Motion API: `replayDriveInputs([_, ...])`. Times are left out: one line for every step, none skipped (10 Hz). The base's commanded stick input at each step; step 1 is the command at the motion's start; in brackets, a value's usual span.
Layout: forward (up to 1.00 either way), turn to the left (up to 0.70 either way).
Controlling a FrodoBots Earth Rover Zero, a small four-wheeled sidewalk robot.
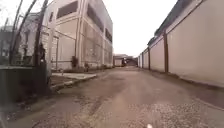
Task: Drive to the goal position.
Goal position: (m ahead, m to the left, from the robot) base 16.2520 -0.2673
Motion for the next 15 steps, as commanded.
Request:
replayDriveInputs([0.70,0.00])
replayDriveInputs([0.70,0.00])
replayDriveInputs([0.70,0.00])
replayDriveInputs([0.70,0.00])
replayDriveInputs([0.70,0.00])
replayDriveInputs([0.70,0.00])
replayDriveInputs([0.70,-0.08])
replayDriveInputs([0.70,-0.28])
replayDriveInputs([0.70,-0.35])
replayDriveInputs([0.70,-0.35])
replayDriveInputs([0.70,-0.35])
replayDriveInputs([0.70,-0.35])
replayDriveInputs([0.70,-0.35])
replayDriveInputs([0.70,-0.35])
replayDriveInputs([0.70,-0.35])
